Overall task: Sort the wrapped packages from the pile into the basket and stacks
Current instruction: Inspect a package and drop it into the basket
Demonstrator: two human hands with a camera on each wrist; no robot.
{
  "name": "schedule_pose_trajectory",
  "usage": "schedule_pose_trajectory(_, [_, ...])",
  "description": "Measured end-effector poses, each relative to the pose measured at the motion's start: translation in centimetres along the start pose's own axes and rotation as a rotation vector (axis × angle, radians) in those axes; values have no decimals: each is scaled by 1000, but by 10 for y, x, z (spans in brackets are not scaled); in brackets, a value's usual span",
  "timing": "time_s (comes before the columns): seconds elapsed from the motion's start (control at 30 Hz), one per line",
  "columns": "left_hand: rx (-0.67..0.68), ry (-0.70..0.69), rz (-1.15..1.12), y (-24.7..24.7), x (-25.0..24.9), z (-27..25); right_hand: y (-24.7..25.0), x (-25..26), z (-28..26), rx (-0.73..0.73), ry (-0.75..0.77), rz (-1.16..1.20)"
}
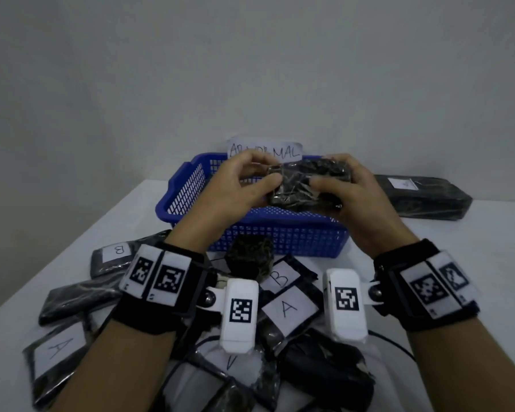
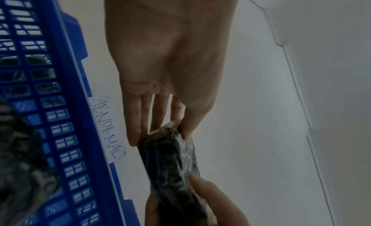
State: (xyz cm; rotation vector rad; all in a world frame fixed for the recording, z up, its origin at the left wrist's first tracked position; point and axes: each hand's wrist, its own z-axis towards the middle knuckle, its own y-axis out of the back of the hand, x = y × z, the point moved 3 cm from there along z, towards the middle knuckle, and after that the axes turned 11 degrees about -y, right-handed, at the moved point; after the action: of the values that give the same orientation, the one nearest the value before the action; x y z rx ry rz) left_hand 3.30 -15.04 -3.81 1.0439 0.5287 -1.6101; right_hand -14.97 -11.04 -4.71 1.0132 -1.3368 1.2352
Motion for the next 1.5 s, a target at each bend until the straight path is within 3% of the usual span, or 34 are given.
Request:
schedule_pose_trajectory(0.2, [53, -39, -156, -10, -2, -2, 11, 11, -13, -84, -144, -21])
schedule_pose_trajectory(0.4, [109, -106, -60, -5, -3, -2, 10, 6, -16, -67, -311, -135])
schedule_pose_trajectory(0.57, [107, -13, -147, -1, -5, -4, 5, 1, -6, -108, -128, -146])
schedule_pose_trajectory(0.77, [45, 62, -26, 7, -4, -1, -9, 11, -6, -65, 176, -246])
schedule_pose_trajectory(0.93, [58, -106, -67, 13, -13, 0, -10, 19, -13, 50, -19, -84])
schedule_pose_trajectory(1.03, [108, -82, -175, 5, -18, -3, -6, 24, -14, 25, 33, -66])
schedule_pose_trajectory(1.1, [72, -81, -204, 1, -22, -3, -4, 26, -15, 11, 83, -71])
schedule_pose_trajectory(1.3, [33, -179, -21, -7, -24, -3, -4, 29, -16, -106, 294, -231])
schedule_pose_trajectory(1.5, [-58, -300, -158, 0, -33, -4, -4, 28, -18, -176, 262, -190])
